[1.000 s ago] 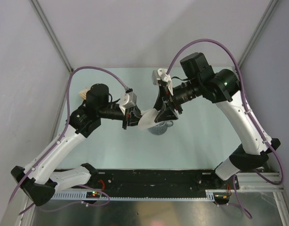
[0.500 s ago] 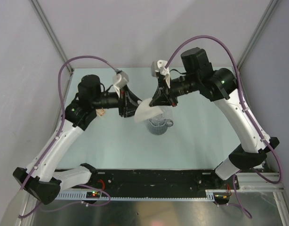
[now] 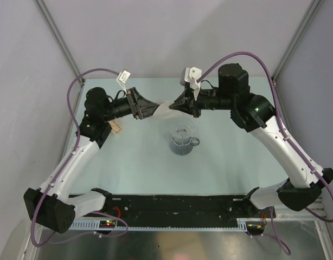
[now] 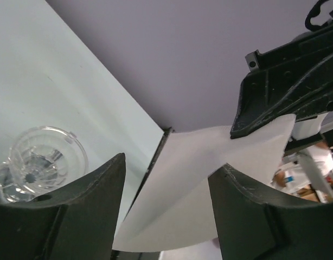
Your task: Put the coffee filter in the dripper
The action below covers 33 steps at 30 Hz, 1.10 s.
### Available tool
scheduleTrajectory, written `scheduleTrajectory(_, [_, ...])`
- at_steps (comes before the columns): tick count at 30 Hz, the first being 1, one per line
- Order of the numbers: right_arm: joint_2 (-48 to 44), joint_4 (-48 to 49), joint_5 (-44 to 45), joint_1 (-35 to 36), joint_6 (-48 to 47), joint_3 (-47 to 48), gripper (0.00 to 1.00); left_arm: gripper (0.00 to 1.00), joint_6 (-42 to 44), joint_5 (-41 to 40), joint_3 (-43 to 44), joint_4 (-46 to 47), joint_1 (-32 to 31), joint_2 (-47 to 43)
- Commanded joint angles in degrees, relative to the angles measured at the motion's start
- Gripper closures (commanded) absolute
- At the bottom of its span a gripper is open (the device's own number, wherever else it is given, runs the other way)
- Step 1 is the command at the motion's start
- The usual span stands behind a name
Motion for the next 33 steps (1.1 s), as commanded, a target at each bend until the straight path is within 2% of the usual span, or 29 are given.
scheduleTrajectory(1, [-2.7, 11.3, 3.1, 0.5, 2.5, -1.7, 1.00, 0.35, -12.2, 0.9, -2.2, 10.8, 0.5, -1.2])
scheduleTrajectory(10, [-4.2, 17.2, 3.0, 0.6, 3.9, -4.0, 1.00, 0.38, -19.0, 1.5, -6.1, 15.9, 0.5, -1.5])
scheduleTrajectory(15, [-5.3, 18.1, 3.1, 0.9, 2.7, -5.4, 1.00, 0.44, -23.6, 1.3, -7.9, 19.5, 0.8, -1.4])
scheduleTrajectory(20, [-6.3, 16.0, 2.6, 2.1, -1.0, -6.7, 1.00, 0.61, -27.1, 1.0, -9.6, 22.3, 1.2, -1.5])
scheduleTrajectory(28, [-5.3, 12.3, 1.1, 2.9, -2.9, -5.4, 1.00, 0.96, -26.1, 1.3, -9.8, 22.9, 1.1, -2.3])
scheduleTrajectory(29, [-5.0, 11.7, 0.9, 2.9, -3.1, -4.6, 1.00, 0.98, -26.2, 1.4, -9.8, 22.9, 1.2, -2.3])
scheduleTrajectory(30, [-4.6, 10.1, 0.6, 2.8, -3.3, -3.7, 0.98, 0.99, -26.2, 1.5, -9.8, 22.9, 1.1, -2.3])
scheduleTrajectory(33, [-3.3, 4.2, -1.3, 1.7, -4.4, -0.4, 0.77, 1.00, -26.6, 1.9, -9.7, 22.9, 1.1, -2.2])
